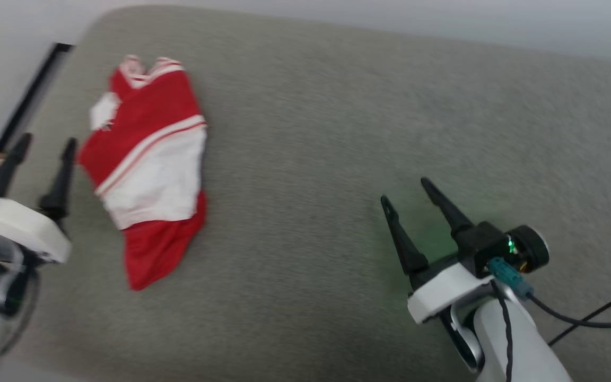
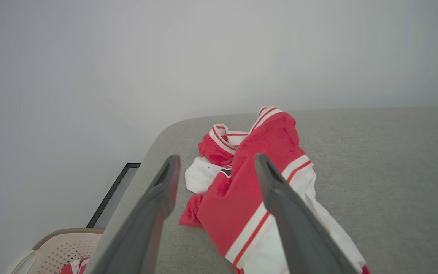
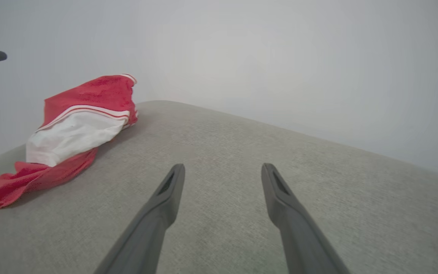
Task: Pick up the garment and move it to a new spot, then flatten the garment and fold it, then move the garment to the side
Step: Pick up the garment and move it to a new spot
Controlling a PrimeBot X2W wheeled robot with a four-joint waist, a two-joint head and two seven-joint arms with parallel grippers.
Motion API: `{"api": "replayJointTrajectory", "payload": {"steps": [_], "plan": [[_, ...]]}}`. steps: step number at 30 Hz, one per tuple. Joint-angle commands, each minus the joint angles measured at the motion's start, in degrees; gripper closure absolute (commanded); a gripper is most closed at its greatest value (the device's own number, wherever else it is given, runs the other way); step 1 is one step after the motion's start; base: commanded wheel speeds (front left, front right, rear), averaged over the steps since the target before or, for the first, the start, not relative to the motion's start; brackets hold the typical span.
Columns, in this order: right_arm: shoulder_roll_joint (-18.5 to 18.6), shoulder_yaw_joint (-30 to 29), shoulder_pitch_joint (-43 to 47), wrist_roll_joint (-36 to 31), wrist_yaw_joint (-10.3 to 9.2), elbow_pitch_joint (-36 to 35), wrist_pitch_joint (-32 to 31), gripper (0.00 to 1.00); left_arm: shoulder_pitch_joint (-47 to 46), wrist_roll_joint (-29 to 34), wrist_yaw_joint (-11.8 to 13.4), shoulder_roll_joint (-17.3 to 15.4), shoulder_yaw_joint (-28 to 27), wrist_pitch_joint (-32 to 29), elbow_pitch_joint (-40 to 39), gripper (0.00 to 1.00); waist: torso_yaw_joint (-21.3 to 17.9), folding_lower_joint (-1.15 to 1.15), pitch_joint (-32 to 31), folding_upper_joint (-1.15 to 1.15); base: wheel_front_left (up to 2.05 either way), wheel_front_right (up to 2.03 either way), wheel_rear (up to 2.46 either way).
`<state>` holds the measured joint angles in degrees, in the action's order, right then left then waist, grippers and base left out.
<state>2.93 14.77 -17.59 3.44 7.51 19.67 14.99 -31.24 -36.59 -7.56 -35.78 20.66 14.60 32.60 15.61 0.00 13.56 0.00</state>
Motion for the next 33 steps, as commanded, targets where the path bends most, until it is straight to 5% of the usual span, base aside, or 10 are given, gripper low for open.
{"api": "replayJointTrajectory", "payload": {"steps": [1,10,18,19,21,22,33], "plan": [[-0.1,0.2,-1.3,-0.1,-0.04,-0.6,0.3,0.00,-1.0,-1.4,0.2,-0.6,0.6,-0.4,0.4,0.00,-4.4,0.00,3.9,0.00,0.00,0.00,0.00],[0.0,1.1,-2.1,-0.4,-0.03,-3.9,0.3,0.00,-9.1,-25.3,0.1,-15.4,20.5,-17.6,2.2,0.00,-10.8,0.00,8.5,0.00,0.00,0.00,0.00],[0.0,1.6,-2.9,-1.9,-0.04,-6.5,0.3,0.00,-12.1,-37.3,0.1,-19.2,29.6,-25.3,0.6,0.00,-13.6,0.00,11.0,0.00,0.00,0.00,0.00],[0.0,1.7,-2.8,-1.9,-0.04,-6.8,0.3,0.00,-12.4,-37.7,0.1,-19.4,30.6,-25.4,0.4,0.11,-13.7,0.00,11.0,0.00,0.00,0.00,0.00],[0.0,1.7,-2.6,-1.9,-0.04,-7.4,0.3,0.00,-13.2,-39.2,0.1,-19.5,31.9,-24.6,0.0,0.85,-13.9,0.00,10.8,0.00,0.00,0.00,0.00],[0.0,1.7,-2.5,-1.8,-0.04,-7.5,0.3,0.00,-13.6,-39.5,0.1,-19.8,32.4,-23.9,-0.3,1.00,-13.9,0.00,10.5,0.00,0.00,0.00,0.00],[0.0,1.9,-0.3,1.5,-0.04,-7.0,0.3,0.00,-19.7,-41.5,0.1,-20.6,38.8,-19.2,-10.3,1.00,-14.7,0.00,3.4,0.00,0.00,0.00,0.00]]}}
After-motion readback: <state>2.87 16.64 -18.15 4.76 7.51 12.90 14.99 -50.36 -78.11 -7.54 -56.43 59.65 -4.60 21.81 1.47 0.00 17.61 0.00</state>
